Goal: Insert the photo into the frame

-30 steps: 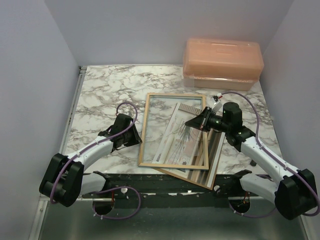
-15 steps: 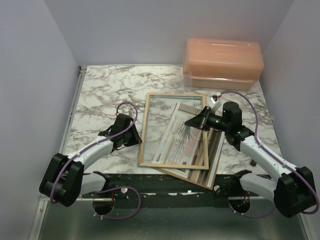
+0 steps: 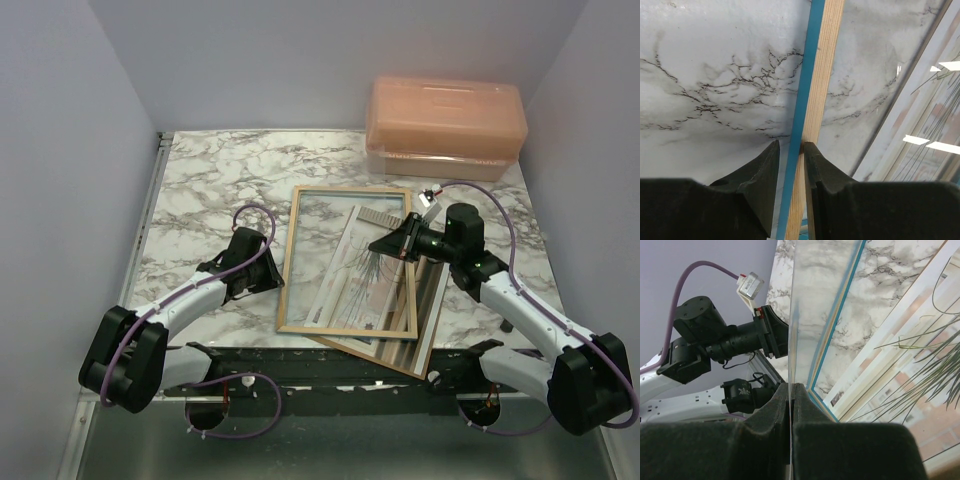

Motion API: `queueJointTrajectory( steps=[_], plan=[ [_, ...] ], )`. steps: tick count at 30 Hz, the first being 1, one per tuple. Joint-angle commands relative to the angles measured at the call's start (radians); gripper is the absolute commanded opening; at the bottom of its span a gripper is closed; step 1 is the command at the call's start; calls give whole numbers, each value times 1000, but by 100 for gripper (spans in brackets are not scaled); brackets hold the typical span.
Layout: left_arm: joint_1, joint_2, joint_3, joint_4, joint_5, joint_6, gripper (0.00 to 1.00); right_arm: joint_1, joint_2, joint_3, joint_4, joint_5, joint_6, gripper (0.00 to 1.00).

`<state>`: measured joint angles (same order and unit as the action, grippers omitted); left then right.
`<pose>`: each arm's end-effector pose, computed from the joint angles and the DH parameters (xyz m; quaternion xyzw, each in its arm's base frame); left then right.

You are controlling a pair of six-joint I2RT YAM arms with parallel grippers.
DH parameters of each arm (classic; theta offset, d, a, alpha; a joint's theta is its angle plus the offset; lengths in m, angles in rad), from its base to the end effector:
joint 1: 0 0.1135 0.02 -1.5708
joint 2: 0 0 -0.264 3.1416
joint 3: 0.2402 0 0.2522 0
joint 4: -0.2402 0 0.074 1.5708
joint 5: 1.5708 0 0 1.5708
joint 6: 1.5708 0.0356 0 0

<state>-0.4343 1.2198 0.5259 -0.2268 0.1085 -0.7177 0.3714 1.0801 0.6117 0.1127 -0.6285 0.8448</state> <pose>0.1999 -0.0970 0.1638 -0.1165 0.9392 -0.2168 0.2394 0.2138 0.1057 0.2535 0.0116 0.8004 0.5185 0.3006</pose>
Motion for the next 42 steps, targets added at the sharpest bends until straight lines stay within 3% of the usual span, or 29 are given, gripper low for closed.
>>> queueJointTrajectory(
  steps=[1,27,42],
  plan=[
    [-12,30,-5,-59,-28,22,27,-2,-2,-19,43,-44,-9,0],
    [-20,38,0,-64,-32,19,26,-1,93,-54,115,-132,-51,0],
    [-21,37,1,-70,-35,21,26,-2,37,-6,-239,131,-167,0]
  ],
)
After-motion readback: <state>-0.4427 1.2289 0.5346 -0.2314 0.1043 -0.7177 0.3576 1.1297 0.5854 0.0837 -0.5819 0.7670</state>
